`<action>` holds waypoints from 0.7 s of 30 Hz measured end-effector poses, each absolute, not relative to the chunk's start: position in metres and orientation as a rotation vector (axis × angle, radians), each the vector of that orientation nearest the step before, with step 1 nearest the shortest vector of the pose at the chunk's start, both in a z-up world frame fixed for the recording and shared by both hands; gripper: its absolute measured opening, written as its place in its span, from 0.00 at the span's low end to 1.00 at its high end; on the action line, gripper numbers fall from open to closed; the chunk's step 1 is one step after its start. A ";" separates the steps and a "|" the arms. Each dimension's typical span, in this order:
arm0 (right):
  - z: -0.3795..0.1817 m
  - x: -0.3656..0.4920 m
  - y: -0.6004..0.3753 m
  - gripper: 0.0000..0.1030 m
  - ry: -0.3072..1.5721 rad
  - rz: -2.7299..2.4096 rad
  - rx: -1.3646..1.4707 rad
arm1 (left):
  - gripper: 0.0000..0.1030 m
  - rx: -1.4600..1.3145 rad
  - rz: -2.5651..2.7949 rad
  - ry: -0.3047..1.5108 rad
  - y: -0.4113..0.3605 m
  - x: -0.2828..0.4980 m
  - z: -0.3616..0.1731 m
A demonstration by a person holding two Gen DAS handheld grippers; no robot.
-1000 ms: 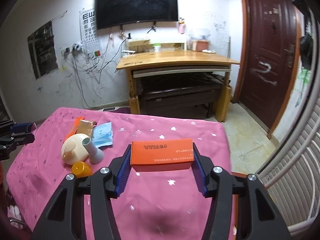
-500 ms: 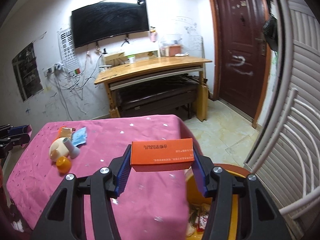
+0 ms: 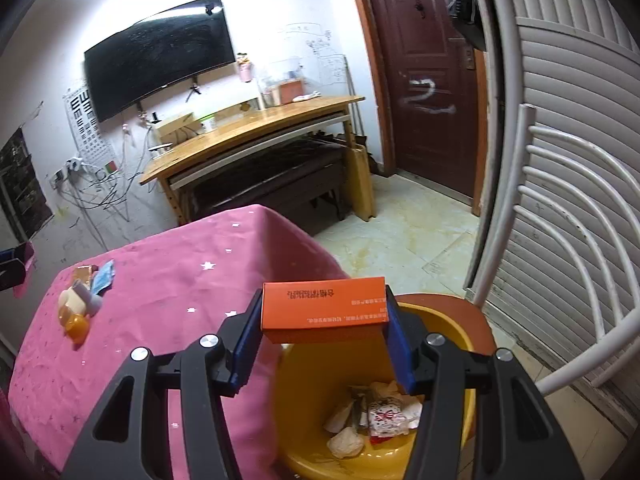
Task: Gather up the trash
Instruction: 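Carry the orange box and black pad to the bin and open both grippers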
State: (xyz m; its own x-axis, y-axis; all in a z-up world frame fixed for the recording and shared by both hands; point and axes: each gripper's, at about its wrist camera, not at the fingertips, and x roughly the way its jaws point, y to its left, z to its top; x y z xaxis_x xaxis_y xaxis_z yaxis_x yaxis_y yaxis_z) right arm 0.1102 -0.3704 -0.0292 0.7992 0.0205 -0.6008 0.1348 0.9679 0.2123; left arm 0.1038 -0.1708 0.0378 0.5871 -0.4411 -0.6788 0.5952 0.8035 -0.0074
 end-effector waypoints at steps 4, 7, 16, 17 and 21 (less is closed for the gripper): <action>-0.043 0.111 -0.384 0.48 0.673 -0.065 0.285 | 0.38 0.238 -0.668 0.733 -0.206 0.109 0.040; -0.052 0.115 -0.390 0.49 0.699 -0.079 0.293 | 0.38 0.246 -0.712 0.757 -0.237 0.117 0.039; -0.065 0.115 -0.408 0.58 0.738 -0.127 0.312 | 0.38 0.286 -0.772 0.815 -0.308 0.138 0.025; -0.066 0.114 -0.410 0.59 0.739 -0.128 0.316 | 0.38 0.287 -0.775 0.823 -0.314 0.140 0.024; -0.065 0.110 -0.417 0.61 0.729 -0.149 0.316 | 0.38 0.287 -0.786 0.876 -0.344 0.151 0.011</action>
State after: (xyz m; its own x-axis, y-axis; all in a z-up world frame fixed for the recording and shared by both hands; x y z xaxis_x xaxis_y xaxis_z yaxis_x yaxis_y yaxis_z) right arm 0.1096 -0.4171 -0.0646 0.7378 -0.0248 -0.6745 0.2426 0.9423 0.2307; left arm 0.1513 -0.3443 0.0106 0.3885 -0.4964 -0.7763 0.7184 0.6907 -0.0822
